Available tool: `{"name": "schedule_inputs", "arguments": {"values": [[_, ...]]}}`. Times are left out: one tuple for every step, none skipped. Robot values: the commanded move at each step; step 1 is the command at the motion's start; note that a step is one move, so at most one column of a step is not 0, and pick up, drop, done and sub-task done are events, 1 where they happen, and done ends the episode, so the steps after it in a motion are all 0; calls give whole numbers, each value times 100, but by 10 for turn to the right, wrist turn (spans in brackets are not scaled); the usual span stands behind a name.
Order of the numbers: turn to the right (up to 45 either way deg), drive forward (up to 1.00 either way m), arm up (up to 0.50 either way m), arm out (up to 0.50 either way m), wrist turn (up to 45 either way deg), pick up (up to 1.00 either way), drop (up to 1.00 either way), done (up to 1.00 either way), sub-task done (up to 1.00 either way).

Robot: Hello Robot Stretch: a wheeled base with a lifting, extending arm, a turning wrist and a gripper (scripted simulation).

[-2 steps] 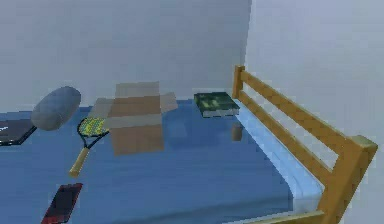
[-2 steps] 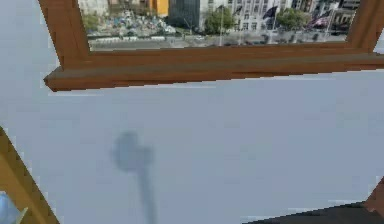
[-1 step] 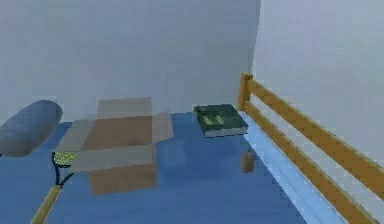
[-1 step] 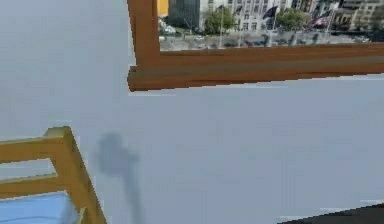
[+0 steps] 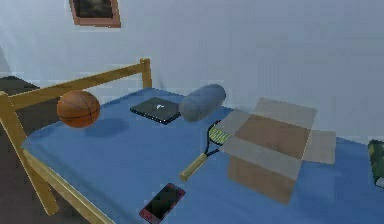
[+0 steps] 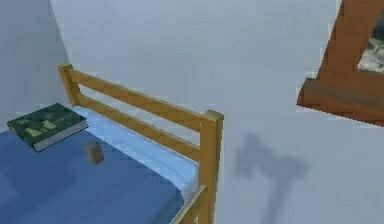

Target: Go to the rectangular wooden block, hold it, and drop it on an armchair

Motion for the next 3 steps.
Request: {"name": "schedule_inputs", "arguments": {"values": [[-240, 0, 0, 0, 0, 0, 0, 0, 0], [0, 0, 50, 0, 0, 0, 0, 0, 0], [0, 0, 36, 0, 0, 0, 0, 0, 0]]}}
